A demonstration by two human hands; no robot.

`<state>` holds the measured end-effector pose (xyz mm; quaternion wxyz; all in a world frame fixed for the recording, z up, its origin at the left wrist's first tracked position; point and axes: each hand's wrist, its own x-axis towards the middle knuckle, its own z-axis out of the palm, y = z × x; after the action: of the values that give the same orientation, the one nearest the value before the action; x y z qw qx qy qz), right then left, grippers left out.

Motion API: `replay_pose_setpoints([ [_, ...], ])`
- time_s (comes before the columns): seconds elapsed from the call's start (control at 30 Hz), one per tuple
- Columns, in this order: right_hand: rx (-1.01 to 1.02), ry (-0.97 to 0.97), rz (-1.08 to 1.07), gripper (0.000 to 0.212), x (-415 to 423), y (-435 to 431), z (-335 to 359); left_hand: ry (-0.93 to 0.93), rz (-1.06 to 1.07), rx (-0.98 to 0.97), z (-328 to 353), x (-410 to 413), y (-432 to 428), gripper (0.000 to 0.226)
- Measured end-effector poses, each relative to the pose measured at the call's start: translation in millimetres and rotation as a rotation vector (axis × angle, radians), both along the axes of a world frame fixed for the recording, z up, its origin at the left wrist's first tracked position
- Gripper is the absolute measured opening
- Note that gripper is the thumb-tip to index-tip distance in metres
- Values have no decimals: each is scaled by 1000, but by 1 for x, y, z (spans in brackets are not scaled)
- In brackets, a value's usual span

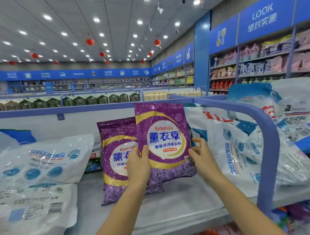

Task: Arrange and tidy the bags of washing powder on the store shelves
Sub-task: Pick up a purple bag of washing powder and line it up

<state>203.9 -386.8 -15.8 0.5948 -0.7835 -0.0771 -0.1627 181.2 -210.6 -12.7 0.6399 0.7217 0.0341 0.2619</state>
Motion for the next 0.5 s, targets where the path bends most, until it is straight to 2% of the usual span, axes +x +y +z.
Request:
replay_pose_setpoints([
  [0.17, -189, -3, 4, 43, 20, 1, -9, 120, 4, -2, -3, 27, -22, 21],
  [0.3, -242, 16, 12, 45, 36, 3, -13, 232, -26, -128, -5, 51, -37, 33],
  [0.5, -363, 155, -95, 59, 54, 22, -15, 338, 135, -280, -2, 87, -56, 40],
])
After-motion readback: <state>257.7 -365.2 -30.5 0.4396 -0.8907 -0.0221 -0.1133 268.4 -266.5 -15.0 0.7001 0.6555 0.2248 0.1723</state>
